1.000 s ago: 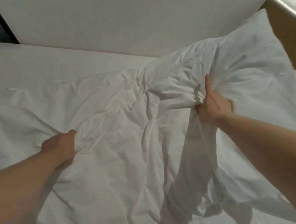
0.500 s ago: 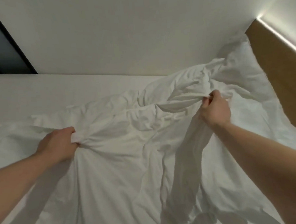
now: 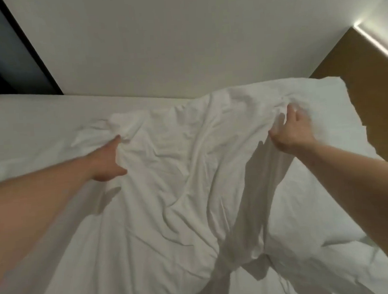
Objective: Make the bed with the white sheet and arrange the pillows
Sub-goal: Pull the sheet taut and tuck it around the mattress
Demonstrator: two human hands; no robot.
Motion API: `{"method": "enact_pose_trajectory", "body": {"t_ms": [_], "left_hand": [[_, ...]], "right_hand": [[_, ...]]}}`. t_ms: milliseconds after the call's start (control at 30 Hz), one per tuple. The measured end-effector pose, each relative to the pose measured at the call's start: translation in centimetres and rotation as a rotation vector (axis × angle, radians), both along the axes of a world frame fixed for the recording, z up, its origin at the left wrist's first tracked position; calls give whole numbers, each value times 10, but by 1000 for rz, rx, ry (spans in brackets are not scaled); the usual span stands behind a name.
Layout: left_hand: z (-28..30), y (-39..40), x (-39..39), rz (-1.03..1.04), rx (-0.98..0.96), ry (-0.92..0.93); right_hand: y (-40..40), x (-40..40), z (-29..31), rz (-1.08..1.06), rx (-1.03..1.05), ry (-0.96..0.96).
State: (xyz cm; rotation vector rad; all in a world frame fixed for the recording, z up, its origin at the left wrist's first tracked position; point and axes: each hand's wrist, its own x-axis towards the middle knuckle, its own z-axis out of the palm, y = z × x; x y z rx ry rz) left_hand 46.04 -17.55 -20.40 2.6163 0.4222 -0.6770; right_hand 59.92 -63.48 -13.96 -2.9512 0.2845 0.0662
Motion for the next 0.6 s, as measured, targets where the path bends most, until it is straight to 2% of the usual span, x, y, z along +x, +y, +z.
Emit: {"method": "enact_pose_trajectory", "body": {"t_ms": [67, 100, 167, 233, 300, 367, 433, 500, 600], "left_hand": [[-34, -17, -40, -137, 51, 128], [-52, -21, -64, -164, 54, 182], [-84, -22, -113, -152, 42, 253], [-108, -16, -157, -130, 36, 316], [-119, -13, -191, -152, 33, 407], [-126, -7, -209, -167, 56, 428], [-128, -9, -208, -180, 61, 395], [-126, -20, -195, -186, 48, 330], [-107, -59, -164, -210, 9, 224]], "right_hand": [[-9, -47, -38, 107, -63, 49], [-13, -74, -54, 161, -31, 38], [-23, -136, -75, 217, 50, 1], [-37, -191, -83, 178, 112, -28], [-57, -230, -85, -5, 196, -86], [-75, -251, -82, -306, 346, -151], [-93, -255, -74, -686, 465, -221], [-112, -249, -69, -987, 557, -175], [-130, -230, -62, -1066, 777, -41]]}}
